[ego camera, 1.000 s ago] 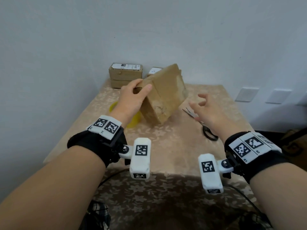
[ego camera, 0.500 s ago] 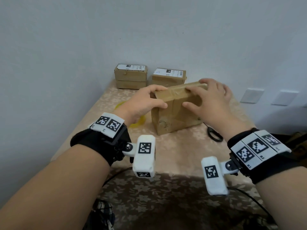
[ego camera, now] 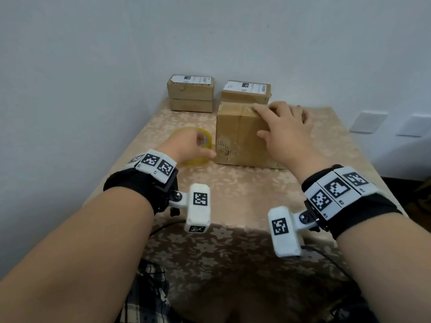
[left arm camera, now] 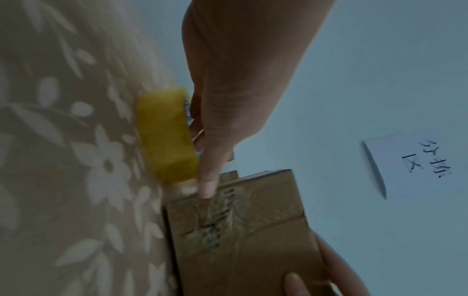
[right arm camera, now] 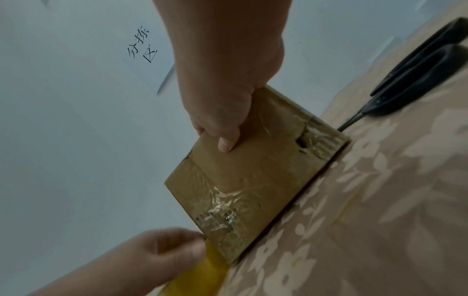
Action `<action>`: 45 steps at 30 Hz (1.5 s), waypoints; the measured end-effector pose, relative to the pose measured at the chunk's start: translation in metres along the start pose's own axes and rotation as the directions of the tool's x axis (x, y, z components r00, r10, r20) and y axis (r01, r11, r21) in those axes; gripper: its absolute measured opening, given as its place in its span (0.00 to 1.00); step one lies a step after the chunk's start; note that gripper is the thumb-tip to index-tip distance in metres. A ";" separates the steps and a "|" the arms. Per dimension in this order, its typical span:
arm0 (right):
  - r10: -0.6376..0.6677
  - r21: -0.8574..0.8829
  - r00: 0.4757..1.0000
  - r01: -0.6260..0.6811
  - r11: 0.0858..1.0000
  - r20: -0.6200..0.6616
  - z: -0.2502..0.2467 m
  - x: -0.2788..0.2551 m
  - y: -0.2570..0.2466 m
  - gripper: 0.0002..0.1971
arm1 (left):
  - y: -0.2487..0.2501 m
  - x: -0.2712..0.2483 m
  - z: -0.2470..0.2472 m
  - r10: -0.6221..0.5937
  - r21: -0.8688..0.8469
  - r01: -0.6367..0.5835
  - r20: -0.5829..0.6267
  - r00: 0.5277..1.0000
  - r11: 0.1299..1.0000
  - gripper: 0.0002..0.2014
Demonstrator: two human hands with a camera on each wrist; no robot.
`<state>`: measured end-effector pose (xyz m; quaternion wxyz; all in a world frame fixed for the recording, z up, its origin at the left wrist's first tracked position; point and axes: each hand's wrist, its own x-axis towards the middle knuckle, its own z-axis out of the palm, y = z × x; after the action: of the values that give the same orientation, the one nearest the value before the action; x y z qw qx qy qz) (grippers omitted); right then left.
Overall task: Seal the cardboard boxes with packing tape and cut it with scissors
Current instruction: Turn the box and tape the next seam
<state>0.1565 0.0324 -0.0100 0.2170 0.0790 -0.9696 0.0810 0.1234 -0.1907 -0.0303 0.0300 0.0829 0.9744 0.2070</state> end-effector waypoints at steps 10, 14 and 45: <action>0.069 0.125 0.996 -0.061 0.990 -0.060 -0.014 0.010 -0.020 0.30 | 0.003 0.001 -0.032 -0.124 -0.685 -0.191 -0.383 0.915 0.703 0.10; 0.031 0.290 0.993 0.003 0.957 -0.112 -0.021 0.013 -0.025 0.22 | 0.014 -0.003 -0.048 -0.107 -0.754 -0.300 -0.437 0.893 0.584 0.08; -0.218 0.535 0.966 0.258 0.804 -0.138 -0.067 0.034 -0.031 0.16 | 0.055 -0.013 -0.077 -0.080 -0.753 -0.437 -0.539 0.838 0.491 0.08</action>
<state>0.1594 0.0108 0.0682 0.2275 0.2559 -0.8795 0.3305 0.1377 -0.1742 0.0629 -0.2130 0.1047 0.6985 0.6751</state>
